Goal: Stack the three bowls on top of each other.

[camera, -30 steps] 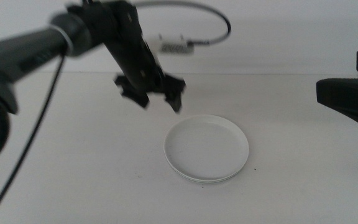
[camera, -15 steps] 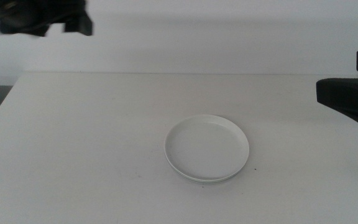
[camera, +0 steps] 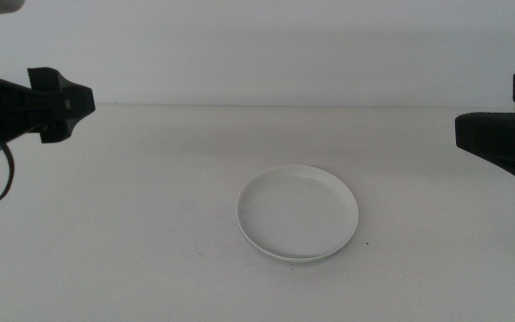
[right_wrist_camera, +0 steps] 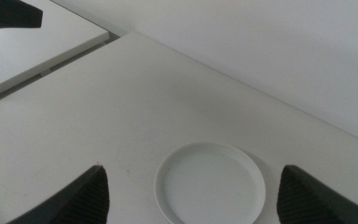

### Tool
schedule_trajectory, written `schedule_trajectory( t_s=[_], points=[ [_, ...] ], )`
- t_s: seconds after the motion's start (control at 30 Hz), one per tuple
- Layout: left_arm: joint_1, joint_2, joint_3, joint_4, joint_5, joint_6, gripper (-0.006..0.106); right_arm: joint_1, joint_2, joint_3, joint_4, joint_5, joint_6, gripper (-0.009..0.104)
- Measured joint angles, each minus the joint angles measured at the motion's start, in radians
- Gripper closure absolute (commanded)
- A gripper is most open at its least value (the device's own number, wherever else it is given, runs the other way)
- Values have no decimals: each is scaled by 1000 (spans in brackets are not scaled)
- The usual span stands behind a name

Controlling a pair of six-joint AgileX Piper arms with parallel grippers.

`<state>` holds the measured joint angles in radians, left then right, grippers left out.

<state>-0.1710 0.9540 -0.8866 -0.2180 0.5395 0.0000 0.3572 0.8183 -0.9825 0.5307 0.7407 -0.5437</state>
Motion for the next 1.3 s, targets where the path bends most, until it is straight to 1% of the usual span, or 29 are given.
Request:
schedule_trajectory(
  t_s=[0.23, 0.53, 0.6, 0.63, 0.67, 0.7, 0.77, 0.83, 0.93, 1.0, 1.07, 1.13, 1.3],
  points=[
    [0, 0, 2, -7, 58, 21, 7, 0, 0, 0, 0, 0, 0, 9],
    [0, 0, 2, -9, 0, 21, 7, 0, 0, 2, 6, 0, 0, 9],
    [0, 0, 2, -11, -5, 21, 7, 0, -1, 17, 18, -18, 18, 9],
    [0, 0, 2, -11, -8, 21, 7, 0, -8, 31, 14, -35, 51, 9],
    [0, 0, 2, -11, -9, 21, 7, 0, -16, 47, -9, -52, 91, 9],
    [0, 0, 2, -11, -9, 21, 7, 0, -30, 69, -56, -73, 157, 9],
    [0, 0, 2, -9, -9, 21, 7, 0, -68, 116, -188, -114, 303, 9],
    [0, 0, 2, 0, -9, 21, 7, 0, -118, 167, -304, -152, 428, 9],
    [0, 0, 2, -1, -11, 21, 7, 0, -177, 213, -433, -195, 562, 9],
    [0, 0, 2, 2, -18, 21, 7, 0, -197, 226, -497, -209, 622, 9],
    [0, 0, 2, 4, -25, 21, 7, 0, -200, 230, -538, -215, 672, 9],
    [0, 0, 2, 10, -29, 21, 7, 0, -200, 231, -552, -225, 695, 9],
    [0, 0, 2, 21, -39, 21, 7, 0, -200, 232, -531, -252, 698, 9]
  ],
)
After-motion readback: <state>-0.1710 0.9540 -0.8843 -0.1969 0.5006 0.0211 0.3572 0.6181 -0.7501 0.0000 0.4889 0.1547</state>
